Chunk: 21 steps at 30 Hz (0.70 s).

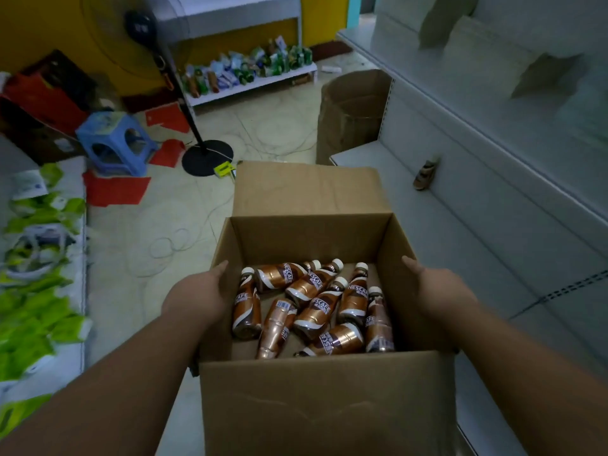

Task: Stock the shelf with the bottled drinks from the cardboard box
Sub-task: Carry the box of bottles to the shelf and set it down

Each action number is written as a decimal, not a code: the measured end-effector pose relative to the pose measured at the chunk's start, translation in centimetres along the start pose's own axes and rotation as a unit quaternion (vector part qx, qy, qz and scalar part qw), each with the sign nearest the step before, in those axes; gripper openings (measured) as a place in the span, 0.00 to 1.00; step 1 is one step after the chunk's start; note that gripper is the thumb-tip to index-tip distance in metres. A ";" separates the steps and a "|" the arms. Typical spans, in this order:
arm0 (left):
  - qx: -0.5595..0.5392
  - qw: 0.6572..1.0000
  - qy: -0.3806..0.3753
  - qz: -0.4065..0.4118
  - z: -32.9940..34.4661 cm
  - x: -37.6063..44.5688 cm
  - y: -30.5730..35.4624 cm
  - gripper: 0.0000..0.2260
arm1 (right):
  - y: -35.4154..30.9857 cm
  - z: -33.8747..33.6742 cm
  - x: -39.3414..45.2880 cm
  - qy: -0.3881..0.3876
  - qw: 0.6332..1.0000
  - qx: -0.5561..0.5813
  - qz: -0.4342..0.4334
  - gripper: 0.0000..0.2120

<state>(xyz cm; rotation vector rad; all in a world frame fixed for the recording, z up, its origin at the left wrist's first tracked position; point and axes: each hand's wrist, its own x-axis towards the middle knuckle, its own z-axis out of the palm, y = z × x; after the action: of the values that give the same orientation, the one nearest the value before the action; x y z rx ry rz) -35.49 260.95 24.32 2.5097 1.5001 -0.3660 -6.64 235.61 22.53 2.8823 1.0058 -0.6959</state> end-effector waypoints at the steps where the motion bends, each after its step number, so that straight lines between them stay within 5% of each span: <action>1: 0.000 1.000 0.000 0.001 -0.2 2.3 0.4 0.34 | -0.5 -0.2 1.9 -0.002 1.000 0.005 0.005 0.36; 12: 0.042 0.986 -0.040 0.159 -4.5 24.0 4.3 0.32 | -6.0 -0.4 11.5 -0.021 0.977 0.095 0.188 0.34; 21: 0.120 0.900 -0.080 0.410 -6.0 33.5 10.0 0.18 | -12.0 6.0 6.5 -0.003 0.902 0.182 0.391 0.33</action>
<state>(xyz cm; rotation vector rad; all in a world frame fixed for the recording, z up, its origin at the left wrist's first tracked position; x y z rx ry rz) -10.70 286.02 20.06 2.9159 0.2564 -0.5998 -11.71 248.00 16.01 3.1572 -0.3650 -0.8568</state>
